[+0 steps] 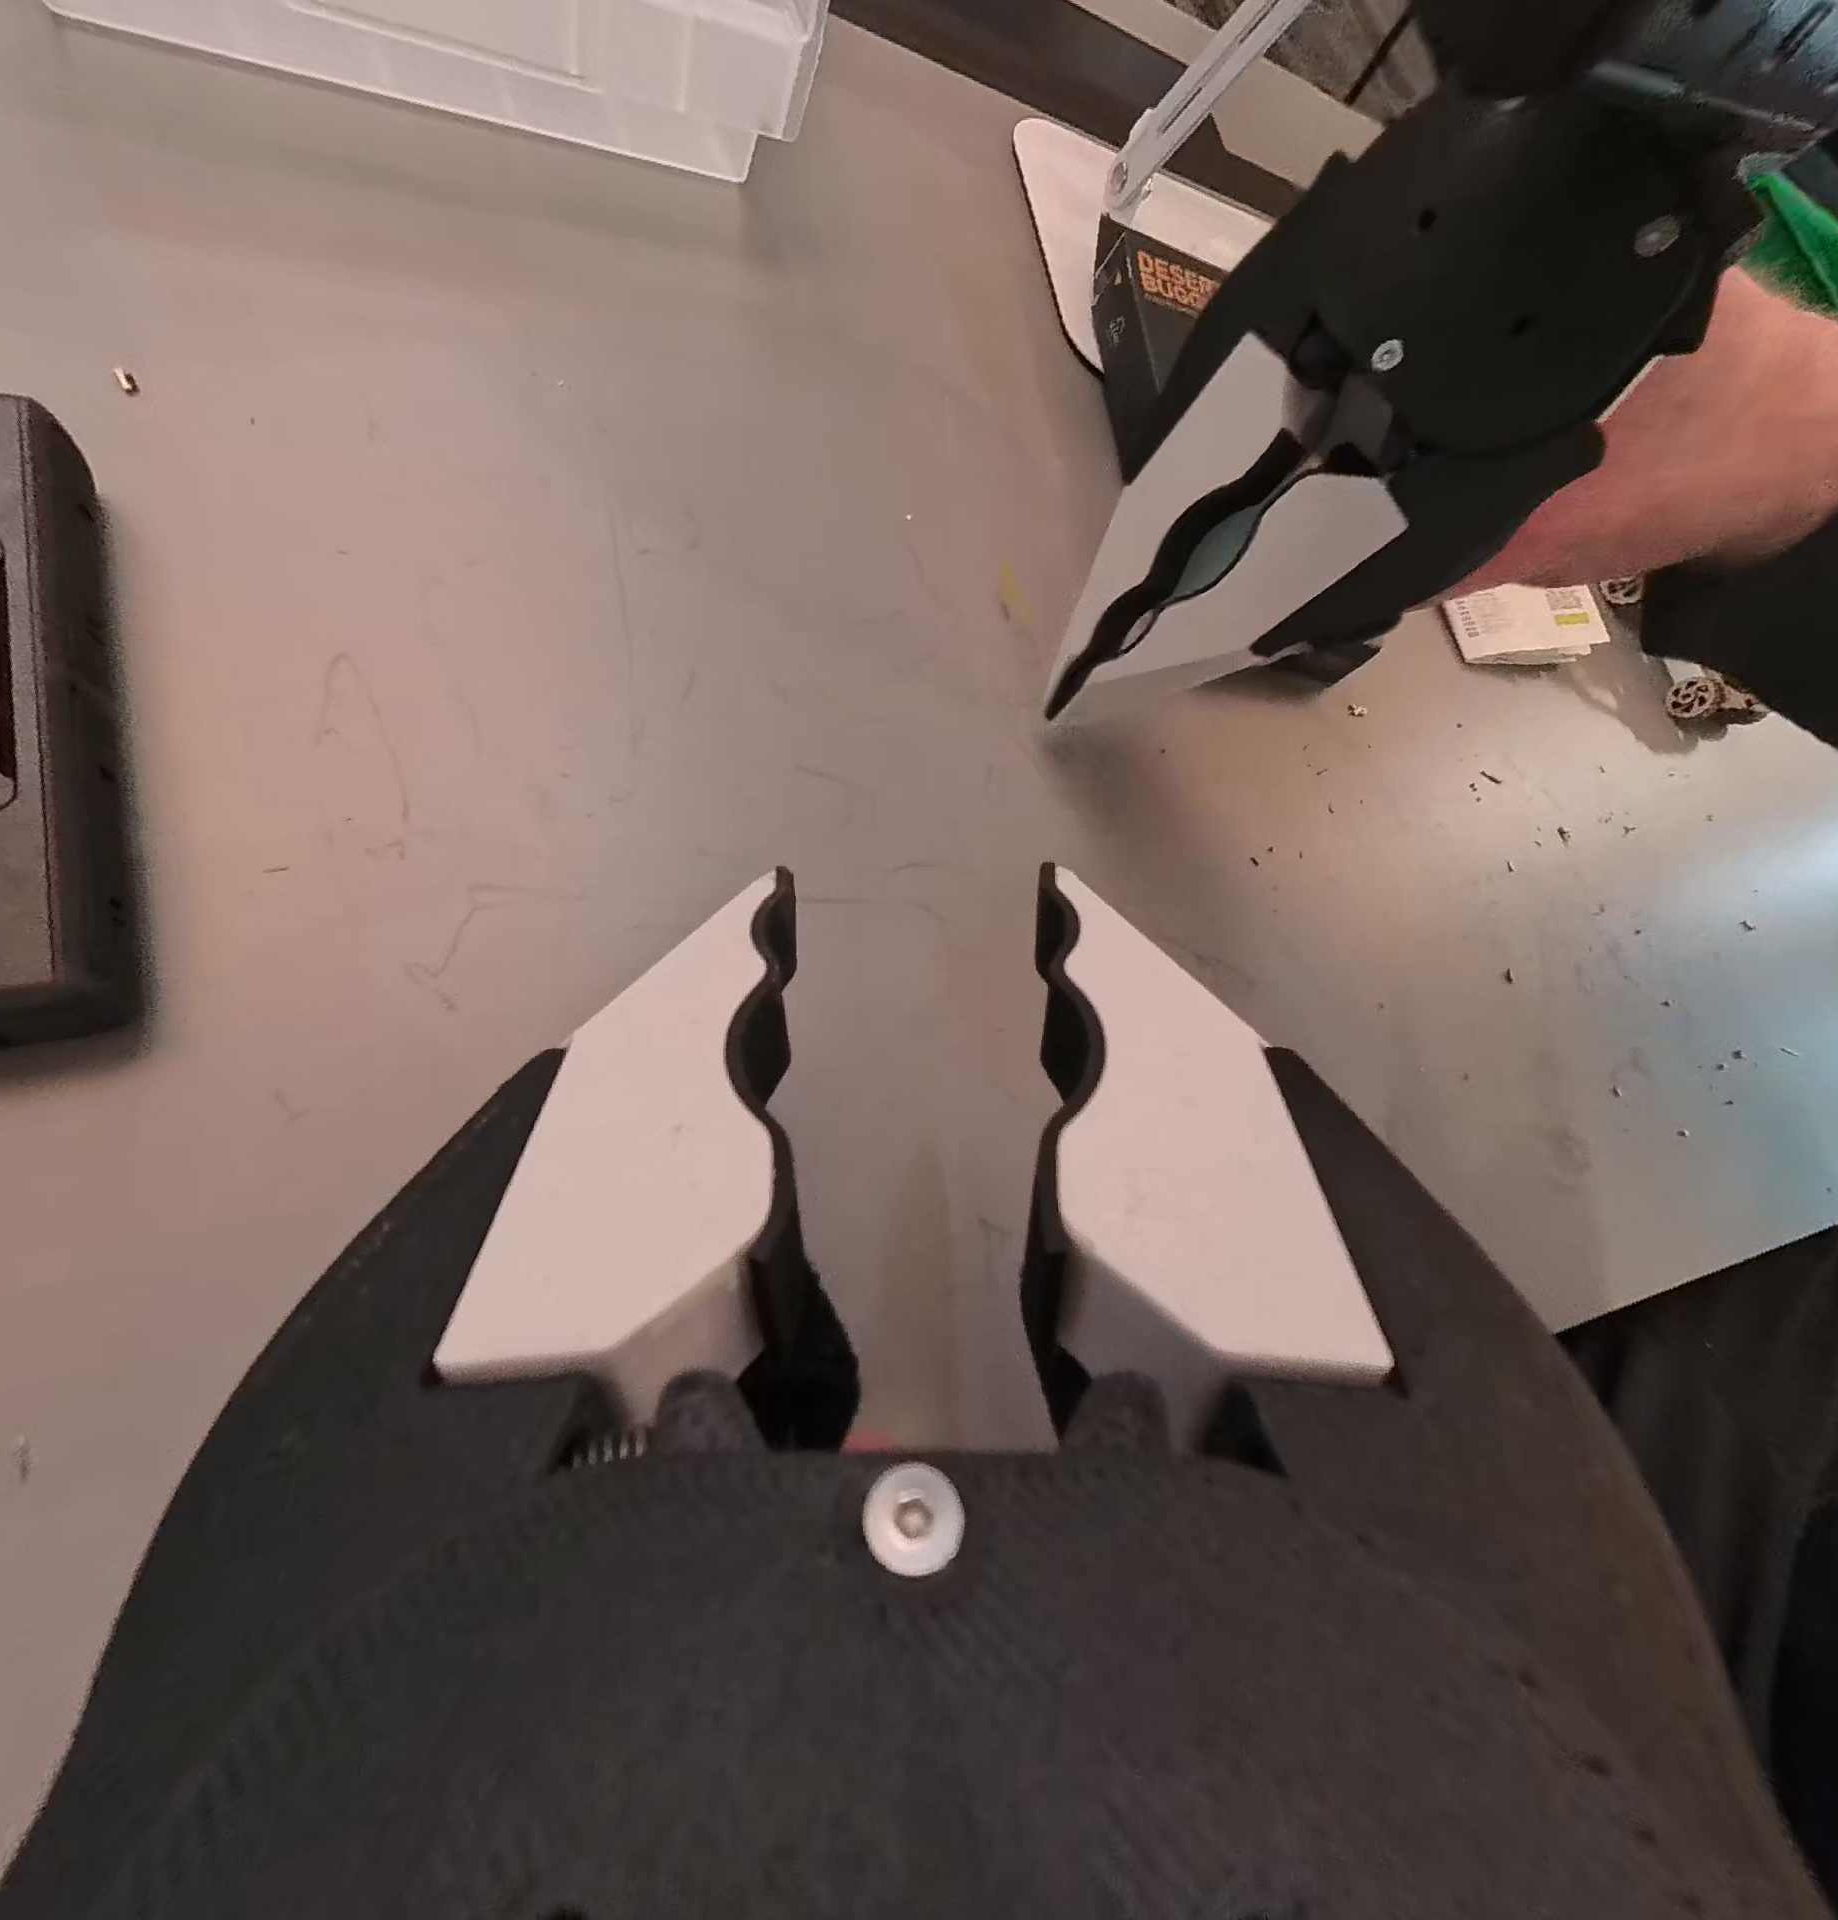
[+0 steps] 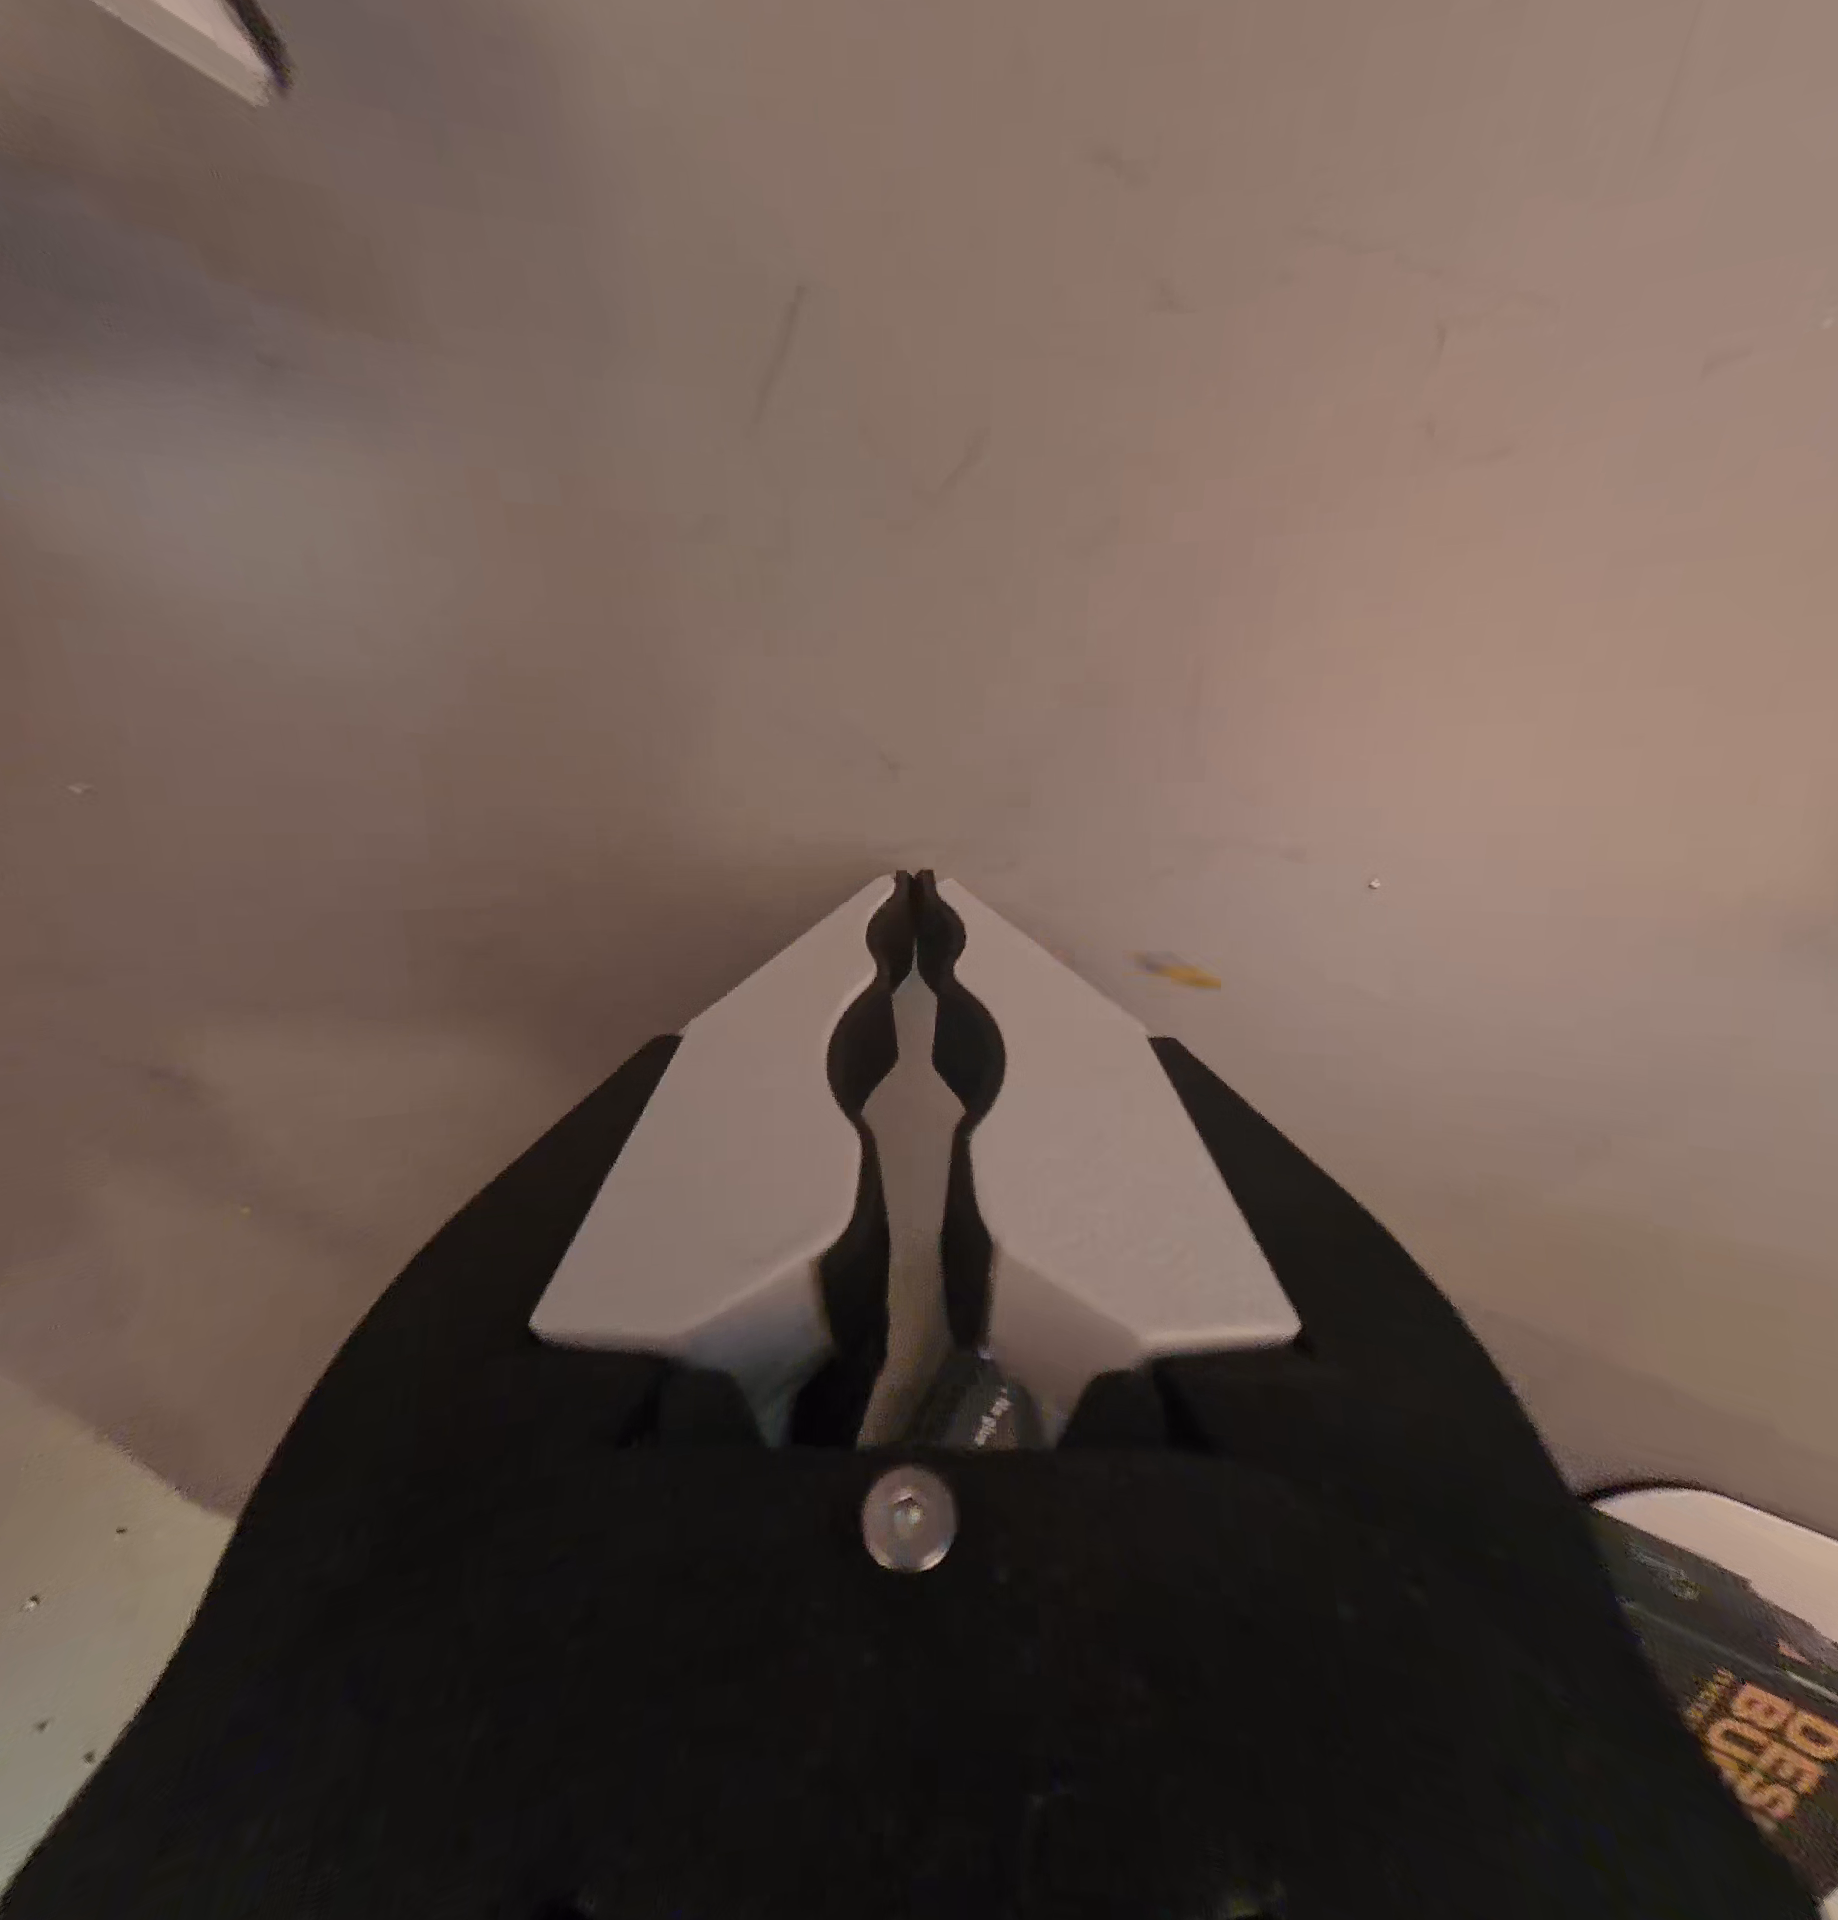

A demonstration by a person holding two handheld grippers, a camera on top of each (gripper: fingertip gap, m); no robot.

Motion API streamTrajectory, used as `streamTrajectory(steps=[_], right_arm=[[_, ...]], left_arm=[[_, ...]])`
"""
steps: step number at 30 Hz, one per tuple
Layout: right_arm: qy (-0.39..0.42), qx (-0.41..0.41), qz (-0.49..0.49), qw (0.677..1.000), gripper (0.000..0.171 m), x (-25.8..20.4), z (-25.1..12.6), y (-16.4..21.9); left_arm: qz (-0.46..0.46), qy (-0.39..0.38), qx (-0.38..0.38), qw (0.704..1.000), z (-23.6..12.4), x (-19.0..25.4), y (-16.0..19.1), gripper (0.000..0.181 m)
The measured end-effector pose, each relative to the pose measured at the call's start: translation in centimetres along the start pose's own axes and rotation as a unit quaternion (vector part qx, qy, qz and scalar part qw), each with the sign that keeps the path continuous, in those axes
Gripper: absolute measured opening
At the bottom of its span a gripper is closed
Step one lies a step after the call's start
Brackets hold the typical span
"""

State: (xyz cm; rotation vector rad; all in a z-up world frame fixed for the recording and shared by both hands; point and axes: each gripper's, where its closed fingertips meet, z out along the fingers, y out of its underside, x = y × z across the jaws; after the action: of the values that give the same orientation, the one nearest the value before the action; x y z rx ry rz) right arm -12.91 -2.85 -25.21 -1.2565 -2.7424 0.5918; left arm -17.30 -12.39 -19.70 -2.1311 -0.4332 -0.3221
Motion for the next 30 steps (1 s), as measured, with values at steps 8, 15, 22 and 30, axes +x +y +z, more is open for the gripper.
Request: streamTrajectory(steps=[8, 15, 22, 30], right_arm=[[-0.020, 0.076, 0.024, 0.997, 0.000, -0.8, -4.7, -1.3], [0.086, 0.042, 0.007, 0.995, 0.005, 3.2, -3.9, -1.7], [0.081, -0.002, 0.027, 0.996, 0.010, 6.1, 0.7, -1.0], [0.040, -0.009, 0.064, 0.997, 0.000, 6.2, 0.8, -0.9]], left_arm=[[0.001, 0.001, -0.002, 1.000, 0.2, 0.1, 0.1, 0.044], [0.006, 0.001, -0.010, 1.000, 0.6, 0.5, 0.4, 0.045], [0.005, -0.002, -0.003, 1.000, 0.2, 0.1, 0.1, 0.044], [0.002, 0.011, -0.009, 1.000, 0.8, 0.6, 0.4, 0.045]])
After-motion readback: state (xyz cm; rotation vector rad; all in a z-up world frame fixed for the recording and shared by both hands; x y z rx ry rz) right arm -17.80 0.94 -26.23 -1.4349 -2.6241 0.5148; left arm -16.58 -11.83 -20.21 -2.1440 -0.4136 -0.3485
